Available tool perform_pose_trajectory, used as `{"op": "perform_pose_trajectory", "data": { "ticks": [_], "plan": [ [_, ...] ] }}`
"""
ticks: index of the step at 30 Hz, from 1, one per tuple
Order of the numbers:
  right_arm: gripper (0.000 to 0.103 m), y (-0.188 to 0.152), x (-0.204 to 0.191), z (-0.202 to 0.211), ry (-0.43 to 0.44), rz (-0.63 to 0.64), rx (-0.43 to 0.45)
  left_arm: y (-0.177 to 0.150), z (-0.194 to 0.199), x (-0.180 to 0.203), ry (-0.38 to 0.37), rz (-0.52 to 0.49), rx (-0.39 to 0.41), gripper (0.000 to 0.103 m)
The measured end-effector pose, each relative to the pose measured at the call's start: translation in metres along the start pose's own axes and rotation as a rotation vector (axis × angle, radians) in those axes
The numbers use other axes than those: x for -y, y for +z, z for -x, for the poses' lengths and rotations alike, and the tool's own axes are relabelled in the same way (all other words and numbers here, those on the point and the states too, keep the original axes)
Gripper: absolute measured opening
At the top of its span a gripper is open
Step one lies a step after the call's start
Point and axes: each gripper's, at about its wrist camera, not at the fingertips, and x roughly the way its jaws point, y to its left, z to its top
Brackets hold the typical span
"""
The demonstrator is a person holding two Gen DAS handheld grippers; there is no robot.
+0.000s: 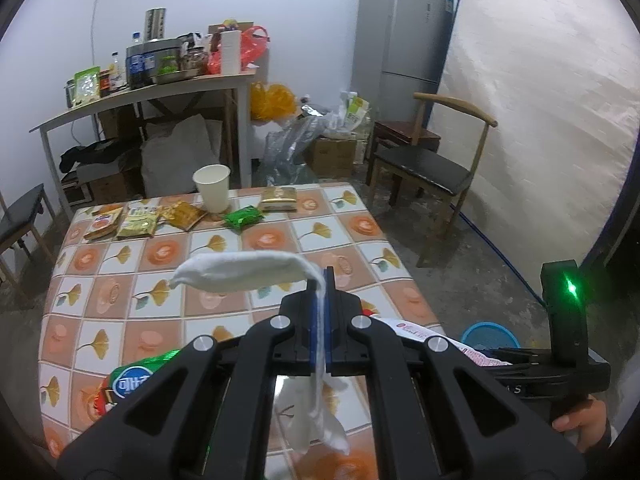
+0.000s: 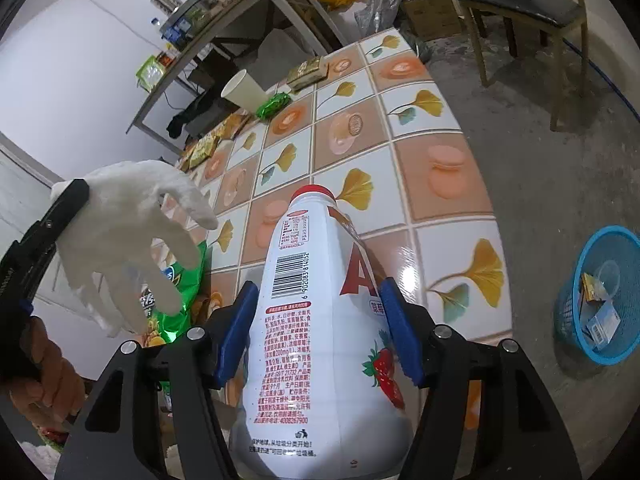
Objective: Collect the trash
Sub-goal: 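Carry the cloth and bottle toward the blue wastebasket with both tools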
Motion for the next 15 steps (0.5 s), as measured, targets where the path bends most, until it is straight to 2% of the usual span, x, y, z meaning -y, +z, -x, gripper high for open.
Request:
{"op": "perform_pose_trajectory", "data": {
  "ticks": [4, 8, 15],
  "plan": [
    [0.061, -0.007, 0.013, 0.024, 0.01, -0.031, 0.042, 0.001, -0.003, 0.019, -0.044, -0.017, -0.004, 0.001],
    [0.061, -0.016, 0.034, 0.059, -0.002, -0.082, 0.114, 0.004, -0.006, 0.051, -0.125, -0.046, -0.011, 0.001],
    [0.061, -0.048, 0.101, 0.136, -0.125, -0.239, 0.26, 0.001, -0.027, 0.116, -0.314, -0.088, -0.072, 0.001]
  ]
}}
